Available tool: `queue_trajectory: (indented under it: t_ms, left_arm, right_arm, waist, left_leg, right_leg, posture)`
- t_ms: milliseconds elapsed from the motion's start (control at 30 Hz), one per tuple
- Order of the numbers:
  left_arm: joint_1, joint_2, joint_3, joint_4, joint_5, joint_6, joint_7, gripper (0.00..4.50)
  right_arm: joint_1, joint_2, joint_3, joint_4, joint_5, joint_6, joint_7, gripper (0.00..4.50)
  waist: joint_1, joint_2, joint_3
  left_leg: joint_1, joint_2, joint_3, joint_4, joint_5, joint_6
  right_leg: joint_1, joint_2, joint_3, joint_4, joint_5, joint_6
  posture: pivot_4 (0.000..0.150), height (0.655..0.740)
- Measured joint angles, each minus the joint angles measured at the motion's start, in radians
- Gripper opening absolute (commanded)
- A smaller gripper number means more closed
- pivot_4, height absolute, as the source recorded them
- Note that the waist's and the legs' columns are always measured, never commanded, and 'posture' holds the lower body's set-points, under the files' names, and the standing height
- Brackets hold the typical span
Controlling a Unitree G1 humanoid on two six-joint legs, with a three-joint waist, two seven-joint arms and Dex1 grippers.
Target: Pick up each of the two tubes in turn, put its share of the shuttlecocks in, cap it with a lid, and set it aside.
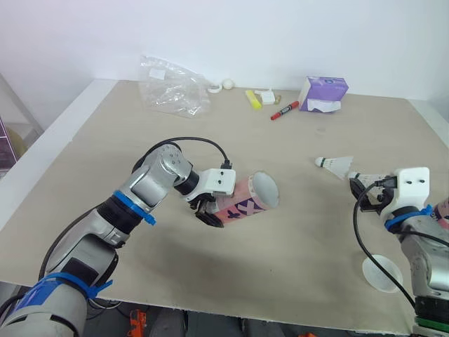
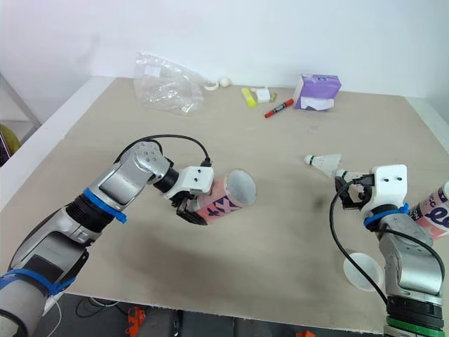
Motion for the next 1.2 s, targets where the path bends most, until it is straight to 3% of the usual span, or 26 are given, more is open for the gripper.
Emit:
queue_trajectory:
  t_ms: [567, 1200]
  left_arm:
    - [0.0, 0.002, 0.0, 0.001, 0.0, 0.0, 0.001, 3.8]
    - [0.0, 0.006, 0.001, 0.0, -0.003, 0.003, 0.002, 3.8]
  right_arm:
    - [-0.046, 0.023, -0.012, 0.131, 0.005, -0.023, -0.019, 4.46]
    - [-0.125, 0.023, -0.011, 0.257, 0.026, -0.026, 0.091, 4.46]
  waist:
    - [-0.002, 0.0, 0.0]
    - [-0.008, 0.0, 0.0]
  left_leg:
    - [0.0, 0.0, 0.0, 0.0, 0.0, 0.0]
    - [0.0, 0.0, 0.0, 0.0, 0.0, 0.0]
  right_leg:
    - [0.0, 0.0, 0.0, 0.0, 0.0, 0.0]
    - [0.0, 0.0, 0.0, 0.0, 0.0, 0.0]
  posture:
    - [0.15, 0.74]
    - [0.15, 0.74]
